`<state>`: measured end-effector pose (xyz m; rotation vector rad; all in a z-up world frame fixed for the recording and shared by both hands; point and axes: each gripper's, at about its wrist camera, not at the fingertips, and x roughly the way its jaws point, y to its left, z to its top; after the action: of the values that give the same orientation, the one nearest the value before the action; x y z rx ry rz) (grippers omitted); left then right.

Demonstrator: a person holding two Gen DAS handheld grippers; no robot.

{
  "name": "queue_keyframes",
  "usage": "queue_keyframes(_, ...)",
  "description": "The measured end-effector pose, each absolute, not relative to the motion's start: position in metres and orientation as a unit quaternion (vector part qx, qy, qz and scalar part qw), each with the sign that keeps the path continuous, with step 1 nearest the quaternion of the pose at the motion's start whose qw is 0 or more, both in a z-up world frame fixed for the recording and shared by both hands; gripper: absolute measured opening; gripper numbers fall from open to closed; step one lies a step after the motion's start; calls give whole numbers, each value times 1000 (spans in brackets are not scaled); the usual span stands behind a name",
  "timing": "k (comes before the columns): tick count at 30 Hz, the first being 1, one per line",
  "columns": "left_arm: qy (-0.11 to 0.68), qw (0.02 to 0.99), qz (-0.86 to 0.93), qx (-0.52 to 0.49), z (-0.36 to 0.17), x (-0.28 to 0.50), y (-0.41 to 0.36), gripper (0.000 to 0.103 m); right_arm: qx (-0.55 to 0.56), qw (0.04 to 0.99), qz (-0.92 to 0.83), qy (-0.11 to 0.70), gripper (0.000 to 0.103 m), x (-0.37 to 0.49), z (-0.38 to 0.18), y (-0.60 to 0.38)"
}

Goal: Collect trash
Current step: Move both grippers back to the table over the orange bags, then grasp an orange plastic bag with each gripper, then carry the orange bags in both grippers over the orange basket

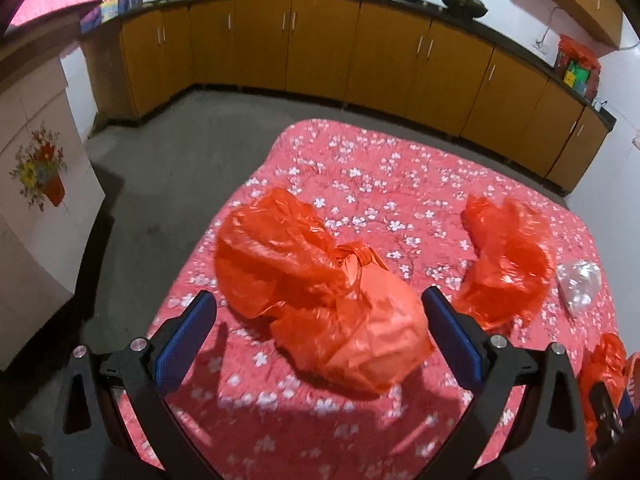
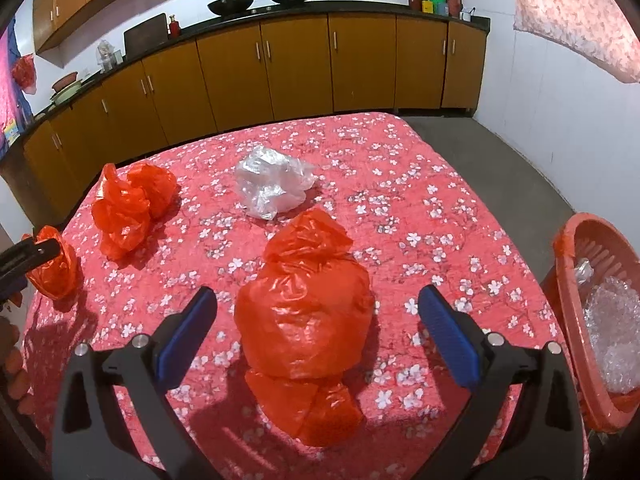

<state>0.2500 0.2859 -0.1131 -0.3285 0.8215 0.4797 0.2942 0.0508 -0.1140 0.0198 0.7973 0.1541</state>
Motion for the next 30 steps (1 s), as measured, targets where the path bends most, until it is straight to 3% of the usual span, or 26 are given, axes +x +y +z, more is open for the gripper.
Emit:
queue_keyframes(4, 406, 869, 233, -161, -121, 259, 289, 98, 14, 915, 79, 395, 97, 297, -117, 50)
queue_keyframes(9, 422, 864, 219, -163, -128, 265, 289, 73, 20, 906, 89, 413, 78, 301, -122, 48)
queue_keyframes(13, 421, 869, 212, -150, -125, 263, 283, 63, 28, 901, 92, 424, 69, 302, -126, 44)
queue_keyframes(18, 416, 875, 206, -138, -122, 255, 280, 60, 26, 898, 97, 427, 61, 297, -126, 42)
queue_keyframes(30, 386, 905, 164, -75, -98, 218, 240, 60, 40, 906, 97, 410, 60, 269, -106, 19)
